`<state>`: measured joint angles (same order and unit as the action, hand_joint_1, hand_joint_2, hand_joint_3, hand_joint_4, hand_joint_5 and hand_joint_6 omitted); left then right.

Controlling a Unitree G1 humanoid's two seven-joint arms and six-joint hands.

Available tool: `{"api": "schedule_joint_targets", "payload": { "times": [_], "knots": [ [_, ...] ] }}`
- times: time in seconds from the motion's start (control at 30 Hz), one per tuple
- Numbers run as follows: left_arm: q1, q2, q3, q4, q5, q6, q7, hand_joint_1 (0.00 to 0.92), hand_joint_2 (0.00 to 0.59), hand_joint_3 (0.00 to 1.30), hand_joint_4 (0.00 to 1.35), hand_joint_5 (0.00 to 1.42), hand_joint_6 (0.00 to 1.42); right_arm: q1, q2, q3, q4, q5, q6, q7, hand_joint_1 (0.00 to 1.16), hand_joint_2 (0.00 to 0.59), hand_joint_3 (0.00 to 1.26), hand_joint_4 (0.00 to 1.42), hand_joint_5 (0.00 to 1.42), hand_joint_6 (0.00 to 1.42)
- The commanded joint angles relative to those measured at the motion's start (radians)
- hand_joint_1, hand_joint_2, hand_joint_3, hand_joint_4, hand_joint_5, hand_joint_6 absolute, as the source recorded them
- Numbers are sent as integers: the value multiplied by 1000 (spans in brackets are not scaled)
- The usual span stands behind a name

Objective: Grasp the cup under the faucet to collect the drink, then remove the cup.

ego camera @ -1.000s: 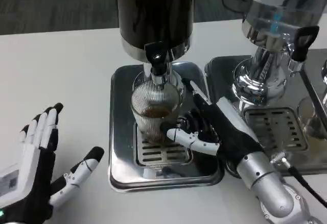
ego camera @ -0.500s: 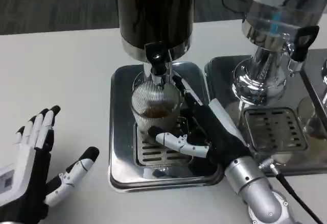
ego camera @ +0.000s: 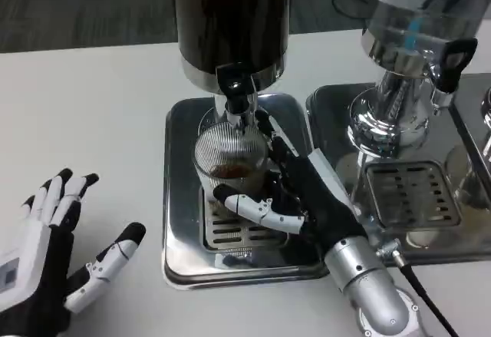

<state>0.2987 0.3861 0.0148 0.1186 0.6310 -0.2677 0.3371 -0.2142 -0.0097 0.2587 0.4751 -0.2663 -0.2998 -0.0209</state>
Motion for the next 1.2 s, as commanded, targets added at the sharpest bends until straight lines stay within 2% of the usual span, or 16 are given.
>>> {"api": "schedule_joint_targets", "payload": {
  "times": [0.03,0.27,0.77,1.0,1.2],
  "knots": [
    [4,9,0,1,-18,6,-9,0,192,189,0,0,0,-19,9,6,32,-6,0,1,756,160,0,34,158,337],
    [13,10,-2,-2,-28,4,-6,0,193,212,0,0,0,-26,30,-4,61,-13,2,-48,799,159,0,109,242,422],
    [28,8,1,-12,-35,6,-5,0,193,230,0,0,0,-42,51,6,92,-25,1,-58,871,162,0,204,397,617],
    [29,8,3,-16,-38,10,-10,0,194,249,0,0,0,-40,56,2,89,-31,-2,-86,886,161,2,267,518,853],
    [35,6,5,-21,-41,12,-9,0,194,259,0,0,0,-32,60,3,92,-30,-1,-92,899,156,78,333,579,941]
  ]
}}
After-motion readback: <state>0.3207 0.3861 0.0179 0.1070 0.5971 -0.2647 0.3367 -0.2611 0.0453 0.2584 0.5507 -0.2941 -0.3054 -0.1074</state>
